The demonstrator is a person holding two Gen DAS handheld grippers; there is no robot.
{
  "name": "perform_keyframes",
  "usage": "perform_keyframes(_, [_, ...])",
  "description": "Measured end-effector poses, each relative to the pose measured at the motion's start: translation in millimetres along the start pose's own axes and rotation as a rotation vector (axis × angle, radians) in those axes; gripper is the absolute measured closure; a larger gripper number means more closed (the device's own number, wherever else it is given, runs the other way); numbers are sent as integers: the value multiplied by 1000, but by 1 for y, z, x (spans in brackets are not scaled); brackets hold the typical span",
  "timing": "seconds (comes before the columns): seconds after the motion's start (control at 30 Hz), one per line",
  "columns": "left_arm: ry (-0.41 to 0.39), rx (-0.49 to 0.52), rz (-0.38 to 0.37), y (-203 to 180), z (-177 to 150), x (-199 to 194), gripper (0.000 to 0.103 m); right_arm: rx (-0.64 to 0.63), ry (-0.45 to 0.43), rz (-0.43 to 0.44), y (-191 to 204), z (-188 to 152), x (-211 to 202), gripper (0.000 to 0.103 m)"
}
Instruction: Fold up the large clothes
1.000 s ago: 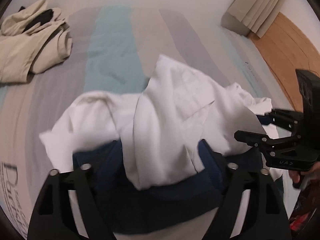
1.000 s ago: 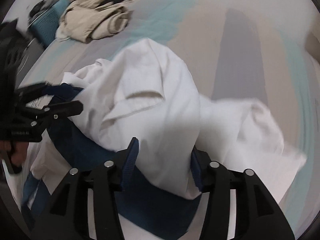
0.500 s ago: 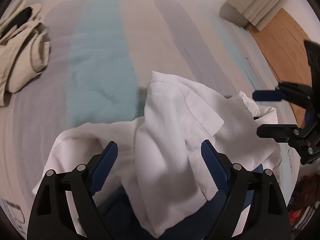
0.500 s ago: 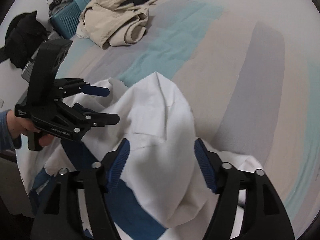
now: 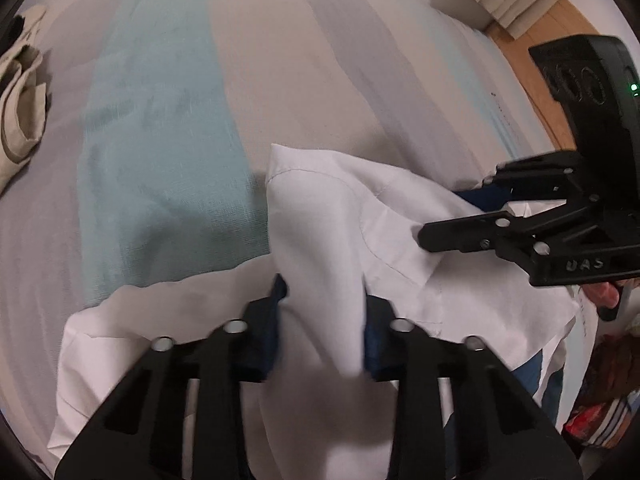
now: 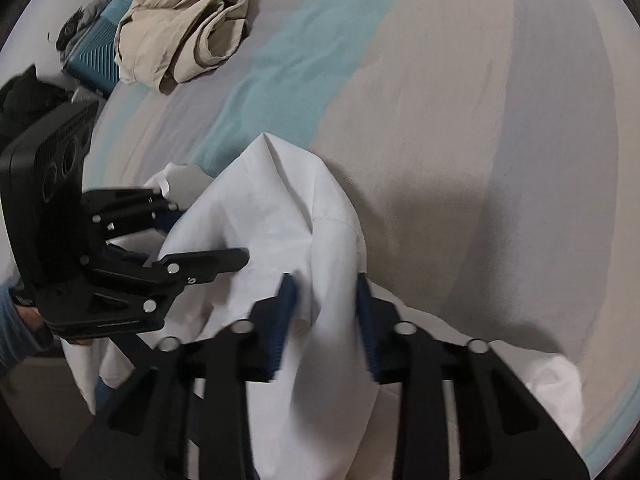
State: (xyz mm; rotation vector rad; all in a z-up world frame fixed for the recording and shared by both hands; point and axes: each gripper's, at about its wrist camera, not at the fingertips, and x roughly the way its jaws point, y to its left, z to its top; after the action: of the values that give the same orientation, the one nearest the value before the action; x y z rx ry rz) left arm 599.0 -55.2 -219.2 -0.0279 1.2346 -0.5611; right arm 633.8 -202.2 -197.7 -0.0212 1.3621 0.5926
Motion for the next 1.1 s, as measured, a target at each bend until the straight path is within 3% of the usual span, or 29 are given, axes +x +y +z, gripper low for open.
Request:
perform_keyframes(0.03, [-7, -6, -8, -1, 0, -1, 88, 9, -2, 13, 0, -1, 0, 88])
perform_keyframes(0.13, [-18, 13, -6, -7, -3, -4, 96, 18, -19, 16, 2, -7, -5, 94])
perform_keyframes(0.27, [-47, 69, 20, -24, -9, -19, 98, -7, -69, -15, 17, -15, -24, 96])
perform_keyframes(0.5, [-176, 148, 52, -61, -25, -71, 98, -81, -186, -78, 49, -49, -76, 96])
perform_keyframes(0.63, [-258, 130, 38, -78, -53, -98, 98, -119, -264, -95, 70, -81, -107, 96])
perform_keyframes(0.8, [-312, 121, 62, -103, -92, -105, 98, -157, -310, -99, 96, -122, -115, 96])
perform_keyframes(1.1, [-339, 94, 123, -117, -183, -98, 98, -126, -344, -137, 129, -203, -87, 96])
